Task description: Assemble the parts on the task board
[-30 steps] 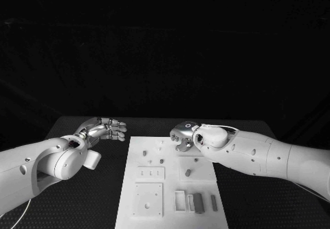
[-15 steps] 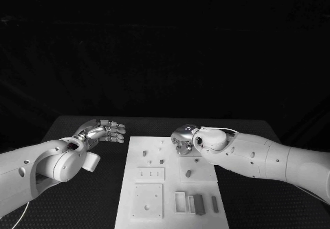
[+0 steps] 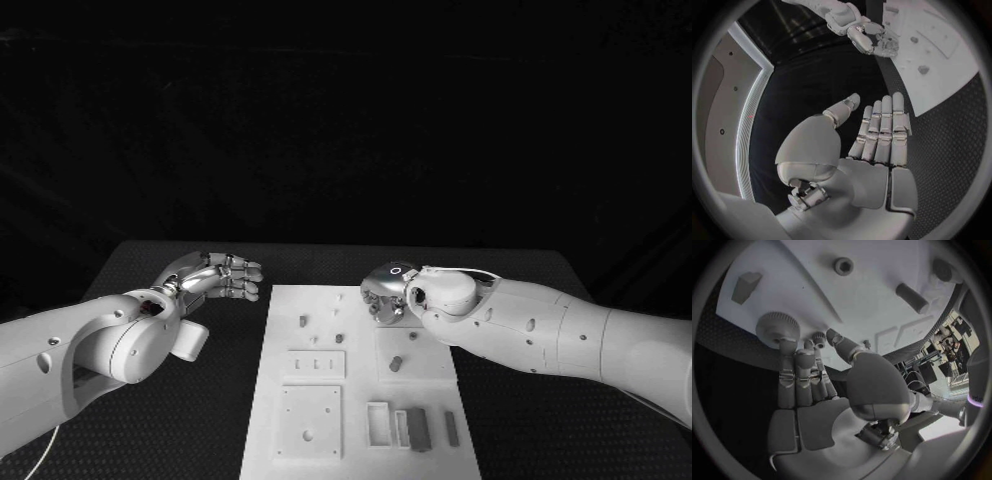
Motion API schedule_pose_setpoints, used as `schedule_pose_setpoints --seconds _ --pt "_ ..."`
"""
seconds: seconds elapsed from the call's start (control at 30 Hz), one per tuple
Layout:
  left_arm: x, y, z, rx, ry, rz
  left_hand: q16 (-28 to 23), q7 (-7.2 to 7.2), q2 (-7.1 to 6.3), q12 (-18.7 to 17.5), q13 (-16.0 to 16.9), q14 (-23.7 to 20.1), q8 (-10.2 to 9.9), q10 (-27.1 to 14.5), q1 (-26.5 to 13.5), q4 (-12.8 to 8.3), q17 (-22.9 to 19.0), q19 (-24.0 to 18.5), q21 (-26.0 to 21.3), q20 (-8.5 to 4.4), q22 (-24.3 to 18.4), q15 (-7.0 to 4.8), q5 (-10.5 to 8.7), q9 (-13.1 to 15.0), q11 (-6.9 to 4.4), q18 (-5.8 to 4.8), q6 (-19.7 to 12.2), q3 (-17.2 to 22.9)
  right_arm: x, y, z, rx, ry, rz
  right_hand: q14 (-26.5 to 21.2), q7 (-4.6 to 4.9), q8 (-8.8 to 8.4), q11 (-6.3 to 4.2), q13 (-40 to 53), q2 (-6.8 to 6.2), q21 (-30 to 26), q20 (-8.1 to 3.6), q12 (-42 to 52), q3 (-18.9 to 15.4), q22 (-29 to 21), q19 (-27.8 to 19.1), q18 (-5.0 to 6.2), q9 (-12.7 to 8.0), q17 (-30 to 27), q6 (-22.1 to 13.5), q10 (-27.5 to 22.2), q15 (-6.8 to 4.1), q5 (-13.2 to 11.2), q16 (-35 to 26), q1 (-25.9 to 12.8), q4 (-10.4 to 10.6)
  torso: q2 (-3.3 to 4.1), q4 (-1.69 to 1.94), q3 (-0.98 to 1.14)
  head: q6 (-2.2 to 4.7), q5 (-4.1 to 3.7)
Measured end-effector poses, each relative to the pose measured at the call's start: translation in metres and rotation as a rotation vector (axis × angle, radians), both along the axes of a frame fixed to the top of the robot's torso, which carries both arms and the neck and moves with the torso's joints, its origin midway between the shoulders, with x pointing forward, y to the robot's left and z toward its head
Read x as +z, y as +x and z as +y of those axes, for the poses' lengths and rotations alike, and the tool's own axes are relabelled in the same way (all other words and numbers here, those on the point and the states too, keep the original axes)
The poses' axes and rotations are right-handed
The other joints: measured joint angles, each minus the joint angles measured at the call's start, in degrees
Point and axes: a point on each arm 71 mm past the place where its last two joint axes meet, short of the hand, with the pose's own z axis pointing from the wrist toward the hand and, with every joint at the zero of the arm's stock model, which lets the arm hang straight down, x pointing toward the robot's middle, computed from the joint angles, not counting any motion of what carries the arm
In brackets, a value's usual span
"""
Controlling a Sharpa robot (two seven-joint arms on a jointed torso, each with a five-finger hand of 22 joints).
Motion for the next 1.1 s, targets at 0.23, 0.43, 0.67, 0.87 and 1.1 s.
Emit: schedule_pose_setpoints --seconds 0.23,0.43,0.67,0.87,1.1 --pt "-0.0001 0.0003 0.0004 0.001 0.001 0.001 0.00 0.00 0.10 -0.22 0.00 0.00 -0.13 0.00 -0.10 0.00 0.06 0.00 0.00 0.00 0.00 0.00 0.00 0.00 0.00 -0.04 0.00 0.00 0.0017 0.0012 -0.0007 -0.002 0.000 -0.005 0.25 0.01 0.27 -0.31 0.34 0.77 0.35 -0.01 0.45 -0.16 0.00 0.03 0.00 0.10 -0.13 0.54 0.88 -0.24 0.00 0.42 0.16 -0.15 0.21 -0.02 -0.06 -0.07 -0.12" --pt "-0.0001 -0.0002 0.0004 0.001 0.001 0.002 0.00 0.00 0.01 -0.22 0.00 0.00 -0.13 0.00 -0.39 0.09 0.06 0.00 0.00 0.00 0.00 0.00 0.00 0.00 0.00 -0.08 0.00 -0.09 0.0028 0.0023 0.0002 -0.001 0.001 -0.008 0.36 -0.05 0.60 -0.44 0.54 1.85 0.71 0.08 0.90 -0.16 0.00 0.13 -0.01 0.11 -0.25 0.92 1.36 -0.34 0.00 1.00 0.23 -0.15 0.38 0.01 -0.07 -0.07 -0.19" --pt "0.0000 -0.0009 0.0021 0.003 0.001 0.003 0.00 0.00 -0.03 -0.22 0.00 0.00 -0.13 0.00 -0.43 0.15 0.12 0.00 0.01 0.01 0.01 0.00 0.00 0.01 0.00 -0.15 0.00 -0.15 0.0037 0.0024 -0.0001 0.000 -0.001 -0.015 0.23 -0.54 1.69 -1.30 0.98 3.48 1.63 -0.11 1.59 -0.31 0.00 0.08 -0.30 0.67 -0.46 2.95 3.82 -1.28 0.00 1.82 1.51 -0.31 0.54 0.10 -0.10 -0.25 -0.15" --pt "-0.0001 -0.0011 0.0027 0.004 0.002 0.004 -0.22 0.00 -0.02 -0.22 0.01 -0.01 -0.13 0.00 -0.43 0.15 0.13 0.00 0.01 0.01 0.00 0.00 0.00 0.00 0.00 -0.22 0.00 -0.15 0.0040 0.0018 0.0004 0.004 -0.005 -0.025 0.14 -1.46 2.48 -2.24 2.05 4.25 2.53 -0.14 2.38 -0.48 0.04 0.04 -0.30 1.23 -0.67 5.12 5.49 -2.02 -0.01 2.62 2.28 -0.47 0.66 0.04 -0.10 -0.29 -0.09" --pt "-0.0001 -0.0011 0.0026 0.004 0.002 0.005 -0.22 0.00 -0.02 -0.43 0.01 -0.01 -0.13 0.20 -0.42 0.15 0.13 -0.01 0.01 0.01 0.01 0.00 0.00 0.01 0.20 -0.11 0.00 -0.15 0.0042 0.0009 0.0010 0.008 -0.005 -0.035 0.47 -1.84 2.83 -2.25 2.76 4.74 3.56 -0.21 2.78 -0.64 0.04 -0.04 -0.30 1.66 -0.67 5.90 5.50 -2.48 -0.02 3.63 2.78 -0.63 0.75 0.01 -0.13 -0.24 -0.12"
